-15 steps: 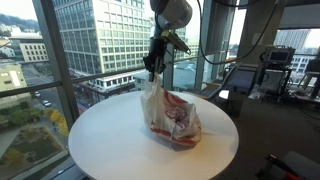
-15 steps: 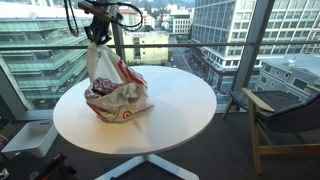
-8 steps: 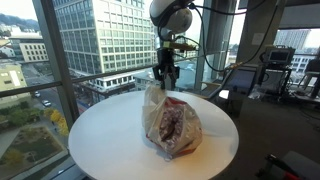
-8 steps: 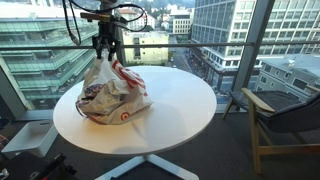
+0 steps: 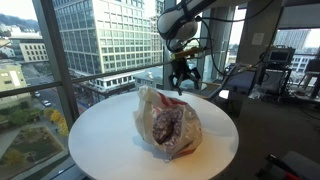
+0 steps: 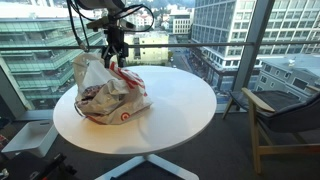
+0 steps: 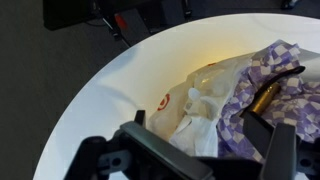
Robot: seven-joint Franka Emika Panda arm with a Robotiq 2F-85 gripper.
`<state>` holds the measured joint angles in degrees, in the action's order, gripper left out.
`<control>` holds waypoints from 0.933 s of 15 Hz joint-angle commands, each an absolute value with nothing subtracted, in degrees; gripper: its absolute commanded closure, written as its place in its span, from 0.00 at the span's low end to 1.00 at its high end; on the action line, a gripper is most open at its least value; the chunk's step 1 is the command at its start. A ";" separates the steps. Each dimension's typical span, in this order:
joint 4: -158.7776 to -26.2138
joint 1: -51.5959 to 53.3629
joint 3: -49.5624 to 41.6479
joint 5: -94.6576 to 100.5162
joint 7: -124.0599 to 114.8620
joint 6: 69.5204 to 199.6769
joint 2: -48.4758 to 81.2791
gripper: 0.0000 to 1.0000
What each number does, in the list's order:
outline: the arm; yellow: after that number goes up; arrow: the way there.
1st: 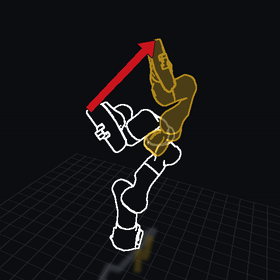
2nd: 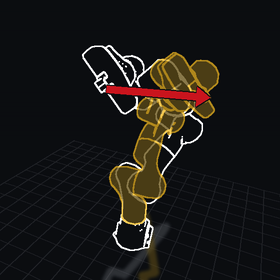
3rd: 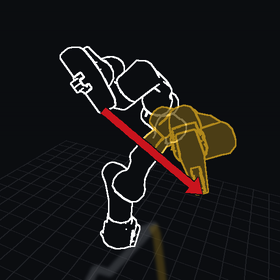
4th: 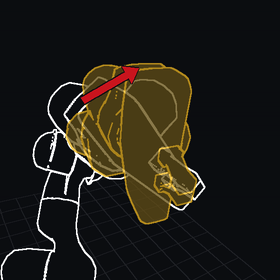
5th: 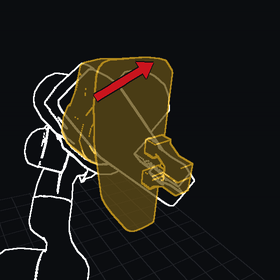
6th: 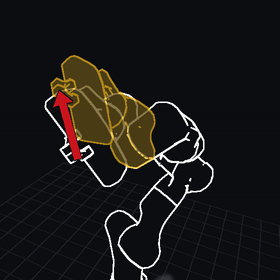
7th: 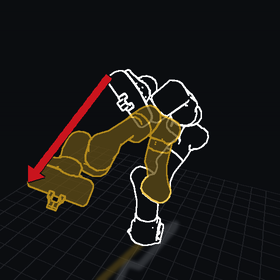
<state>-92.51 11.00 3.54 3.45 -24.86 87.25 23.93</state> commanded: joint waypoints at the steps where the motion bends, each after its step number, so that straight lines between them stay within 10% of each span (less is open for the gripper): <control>1: -97.29 12.43 3.05 4.33 -29.22 89.84 24.13 0.00; 11: -103.36 13.98 1.26 9.79 -32.98 105.69 27.74 0.00; 12: -103.59 14.21 0.91 10.86 -33.58 105.91 27.85 0.25; 14: -104.09 15.22 0.05 14.11 -35.90 104.30 27.26 0.32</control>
<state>-102.79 13.10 1.80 10.18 -32.47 104.42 28.63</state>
